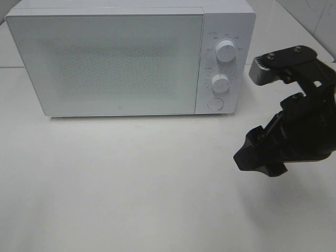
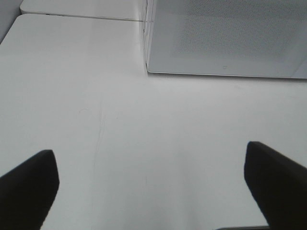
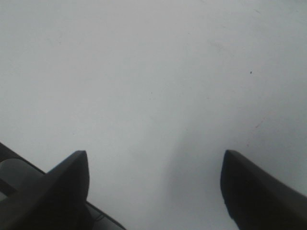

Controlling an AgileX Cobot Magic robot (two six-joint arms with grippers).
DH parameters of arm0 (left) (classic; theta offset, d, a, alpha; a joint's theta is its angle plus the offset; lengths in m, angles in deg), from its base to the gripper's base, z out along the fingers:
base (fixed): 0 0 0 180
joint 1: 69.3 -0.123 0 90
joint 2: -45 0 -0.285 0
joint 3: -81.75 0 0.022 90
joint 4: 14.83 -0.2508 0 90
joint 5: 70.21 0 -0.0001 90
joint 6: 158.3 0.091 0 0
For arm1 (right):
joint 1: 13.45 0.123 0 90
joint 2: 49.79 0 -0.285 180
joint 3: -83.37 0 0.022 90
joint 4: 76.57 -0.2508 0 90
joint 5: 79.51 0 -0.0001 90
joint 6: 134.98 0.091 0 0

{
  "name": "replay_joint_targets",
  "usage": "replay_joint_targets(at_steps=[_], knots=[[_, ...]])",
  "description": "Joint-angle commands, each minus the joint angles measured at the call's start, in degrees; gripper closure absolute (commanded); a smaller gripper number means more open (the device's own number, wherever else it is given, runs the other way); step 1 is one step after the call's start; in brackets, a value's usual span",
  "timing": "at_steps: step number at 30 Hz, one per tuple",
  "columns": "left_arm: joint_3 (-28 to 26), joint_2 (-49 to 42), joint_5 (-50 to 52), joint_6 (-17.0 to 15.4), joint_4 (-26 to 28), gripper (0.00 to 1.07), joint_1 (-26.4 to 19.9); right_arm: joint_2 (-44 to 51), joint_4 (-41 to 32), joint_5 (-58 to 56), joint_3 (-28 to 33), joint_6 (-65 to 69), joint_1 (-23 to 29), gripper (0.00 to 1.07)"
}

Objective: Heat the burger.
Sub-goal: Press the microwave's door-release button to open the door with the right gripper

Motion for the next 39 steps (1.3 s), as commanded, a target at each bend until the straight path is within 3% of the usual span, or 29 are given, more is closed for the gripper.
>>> replay_joint_targets(at_steps=[1, 12, 25, 28, 33, 39], knots=[[0.2, -0.9, -0.1, 0.2, 0.5, 0.07, -0.2, 6.0, 0.7, -5.1, -0.6, 0.5, -0.4, 0.28], [0.2, -0.9, -0.1, 0.2, 0.5, 0.07, -0.2, 18.5, 3.0, -17.8, -0.6, 2.4, -0.4, 0.31], [0.2, -0.9, -0.1, 0.2, 0.5, 0.07, -0.2, 36.2, 12.8, -26.6, 0.6, 10.7, -0.6, 0.31], [0.2, -0.9, -0.1, 0.2, 0.5, 0.07, -0.2, 39.0, 12.7, -26.6, 1.8, 10.8, -2.8, 0.31], [0.2, -0.9, -0.1, 0.2, 0.5, 0.07, -0.2, 45.2, 12.7, -26.5, 5.2, 8.9, -11.0, 0.31], [0.2, -0.9, -0.1, 0.2, 0.5, 0.07, -0.2, 50.4, 12.7, -26.0, 7.4, 8.3, -15.8, 0.31]])
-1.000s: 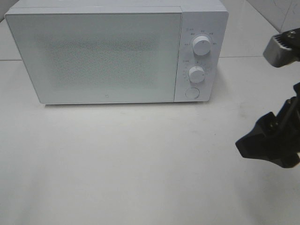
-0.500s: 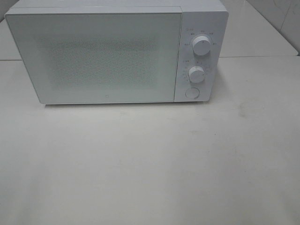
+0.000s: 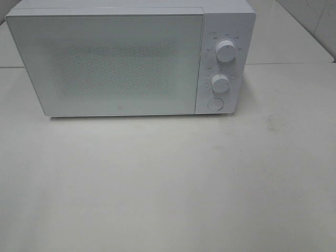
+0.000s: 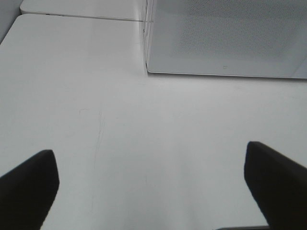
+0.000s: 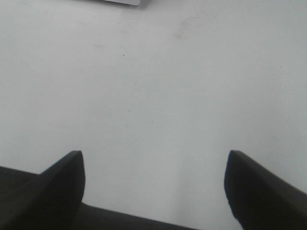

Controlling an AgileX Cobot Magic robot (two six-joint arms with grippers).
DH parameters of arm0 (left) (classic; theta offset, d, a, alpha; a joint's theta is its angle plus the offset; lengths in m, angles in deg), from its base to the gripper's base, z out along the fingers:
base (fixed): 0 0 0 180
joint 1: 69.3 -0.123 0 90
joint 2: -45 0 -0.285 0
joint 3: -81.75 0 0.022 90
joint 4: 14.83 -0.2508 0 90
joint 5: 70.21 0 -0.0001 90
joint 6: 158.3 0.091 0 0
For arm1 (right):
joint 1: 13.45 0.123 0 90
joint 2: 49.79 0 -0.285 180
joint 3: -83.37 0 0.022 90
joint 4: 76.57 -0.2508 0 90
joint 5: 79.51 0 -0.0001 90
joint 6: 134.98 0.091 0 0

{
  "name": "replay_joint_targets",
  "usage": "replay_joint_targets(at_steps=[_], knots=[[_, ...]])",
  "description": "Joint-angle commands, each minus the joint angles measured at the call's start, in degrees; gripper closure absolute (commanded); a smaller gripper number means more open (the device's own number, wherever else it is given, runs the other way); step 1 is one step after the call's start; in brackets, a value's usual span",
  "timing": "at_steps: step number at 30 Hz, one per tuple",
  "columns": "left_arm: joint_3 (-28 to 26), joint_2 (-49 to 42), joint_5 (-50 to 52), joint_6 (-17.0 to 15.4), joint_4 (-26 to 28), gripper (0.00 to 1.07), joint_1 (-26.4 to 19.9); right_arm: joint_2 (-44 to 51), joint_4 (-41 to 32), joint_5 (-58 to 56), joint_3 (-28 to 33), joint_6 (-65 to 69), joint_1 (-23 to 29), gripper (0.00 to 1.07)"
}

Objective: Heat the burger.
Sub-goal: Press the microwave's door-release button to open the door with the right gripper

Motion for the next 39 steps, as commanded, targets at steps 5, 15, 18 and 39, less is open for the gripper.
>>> replay_joint_targets(at_steps=[5, 15, 18, 39], knots=[[0.2, -0.9, -0.1, 0.2, 0.5, 0.07, -0.2, 9.5, 0.2, 0.6, 2.9, -2.0, -7.4, 0.31], [0.2, -0.9, -0.1, 0.2, 0.5, 0.07, -0.2, 20.6, 0.2, 0.6, 2.9, -2.3, -13.4, 0.31], [0.2, -0.9, -0.1, 0.2, 0.5, 0.07, -0.2, 21.3, 0.2, 0.6, 3.0, -2.5, -13.8, 0.31], [0.2, -0.2, -0.1, 0.4, 0.6, 0.07, -0.2, 17.0, -0.2, 7.0, 1.4, -2.6, -13.8, 0.31]])
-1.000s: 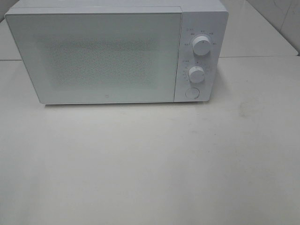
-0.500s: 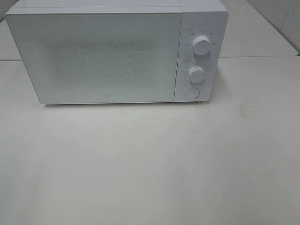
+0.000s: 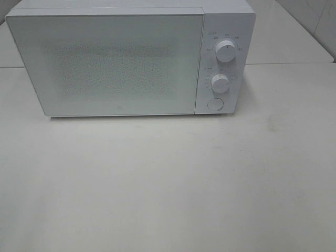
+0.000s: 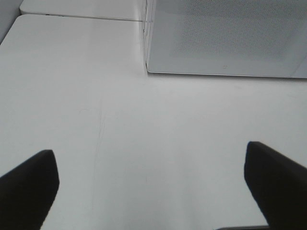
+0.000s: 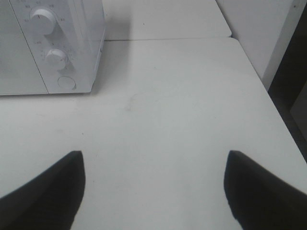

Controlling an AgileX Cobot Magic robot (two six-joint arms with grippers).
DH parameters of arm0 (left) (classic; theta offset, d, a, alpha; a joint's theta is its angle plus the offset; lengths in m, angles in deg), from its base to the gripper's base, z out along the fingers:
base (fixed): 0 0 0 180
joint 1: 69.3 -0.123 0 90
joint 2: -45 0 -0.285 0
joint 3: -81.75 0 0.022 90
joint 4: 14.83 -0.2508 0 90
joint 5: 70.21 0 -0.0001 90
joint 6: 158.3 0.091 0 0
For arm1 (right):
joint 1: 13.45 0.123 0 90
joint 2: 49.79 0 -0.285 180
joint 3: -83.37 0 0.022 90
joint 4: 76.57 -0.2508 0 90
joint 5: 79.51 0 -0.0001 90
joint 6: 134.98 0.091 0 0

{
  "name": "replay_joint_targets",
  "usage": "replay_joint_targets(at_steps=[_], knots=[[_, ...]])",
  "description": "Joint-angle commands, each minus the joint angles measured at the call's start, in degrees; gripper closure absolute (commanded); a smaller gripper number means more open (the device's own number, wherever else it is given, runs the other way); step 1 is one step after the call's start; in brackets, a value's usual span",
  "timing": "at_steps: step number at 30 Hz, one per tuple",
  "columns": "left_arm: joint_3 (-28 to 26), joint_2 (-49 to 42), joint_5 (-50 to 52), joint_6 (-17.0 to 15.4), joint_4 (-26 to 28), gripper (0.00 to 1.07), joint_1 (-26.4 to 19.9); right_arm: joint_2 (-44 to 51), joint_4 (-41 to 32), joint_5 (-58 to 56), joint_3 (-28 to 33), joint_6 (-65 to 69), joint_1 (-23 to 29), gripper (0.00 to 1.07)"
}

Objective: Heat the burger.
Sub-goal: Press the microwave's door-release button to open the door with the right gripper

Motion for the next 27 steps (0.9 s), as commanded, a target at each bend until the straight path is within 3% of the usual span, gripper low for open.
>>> replay_joint_targets(at_steps=[1, 14, 27], knots=[[0.2, -0.2, -0.1, 0.2, 0.6, 0.07, -0.2, -1.9, 0.0, 3.7, -0.6, -0.9, -0.4, 0.31], [0.2, -0.2, -0.1, 0.2, 0.6, 0.07, -0.2, -19.7, 0.0, 26.0, 0.8, -0.9, -0.4, 0.31], [0.2, -0.2, -0.1, 0.2, 0.6, 0.07, -0.2, -37.1, 0.0, 40.3, 0.8, -0.8, -0.4, 0.31]])
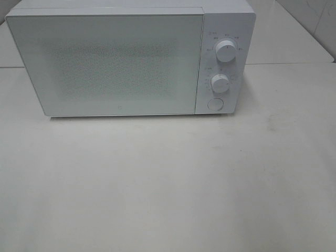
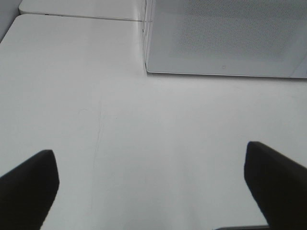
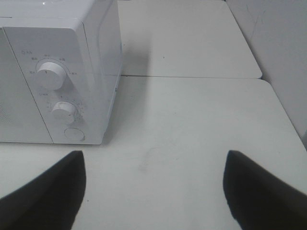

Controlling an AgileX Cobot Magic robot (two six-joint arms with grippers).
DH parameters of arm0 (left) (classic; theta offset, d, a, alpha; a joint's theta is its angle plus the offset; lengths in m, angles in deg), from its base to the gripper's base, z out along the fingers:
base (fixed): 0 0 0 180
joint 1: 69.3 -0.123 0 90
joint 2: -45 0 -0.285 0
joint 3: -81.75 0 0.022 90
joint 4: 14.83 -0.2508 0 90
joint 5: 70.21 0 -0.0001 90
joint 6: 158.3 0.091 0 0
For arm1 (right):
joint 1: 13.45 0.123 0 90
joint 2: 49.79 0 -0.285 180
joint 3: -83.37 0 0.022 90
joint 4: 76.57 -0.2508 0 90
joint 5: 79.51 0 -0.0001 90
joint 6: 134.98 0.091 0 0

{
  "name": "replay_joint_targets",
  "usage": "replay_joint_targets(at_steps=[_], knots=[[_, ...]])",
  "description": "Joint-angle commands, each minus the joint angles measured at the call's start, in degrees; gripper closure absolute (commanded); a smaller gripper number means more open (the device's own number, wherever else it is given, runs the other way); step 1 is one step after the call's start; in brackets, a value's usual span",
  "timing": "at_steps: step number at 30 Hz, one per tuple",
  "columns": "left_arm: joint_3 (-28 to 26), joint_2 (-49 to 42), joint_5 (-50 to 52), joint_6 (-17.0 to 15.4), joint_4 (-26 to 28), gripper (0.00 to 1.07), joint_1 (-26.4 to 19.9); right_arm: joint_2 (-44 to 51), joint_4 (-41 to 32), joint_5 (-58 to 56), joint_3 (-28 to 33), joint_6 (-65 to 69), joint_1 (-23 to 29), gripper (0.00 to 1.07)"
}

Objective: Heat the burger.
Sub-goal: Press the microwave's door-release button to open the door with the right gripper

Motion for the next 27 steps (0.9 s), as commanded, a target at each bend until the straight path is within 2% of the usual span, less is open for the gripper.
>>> replay_joint_targets(at_steps=[1, 11, 27], knots=[[0.2, -0.2, -0.1, 0.2, 0.4, 0.07, -0.2, -3.0, 0.0, 3.6, 0.1, -0.8, -0.4, 0.31], [0.2, -0.2, -0.1, 0.2, 0.4, 0.07, -0.2, -15.1, 0.0, 18.4, 0.1, 0.1, -0.4, 0.31], [0.2, -0.2, -0.1, 0.2, 0.4, 0.07, -0.2, -30.5, 0.5, 35.2, 0.5, 0.1, -0.2, 0.31]])
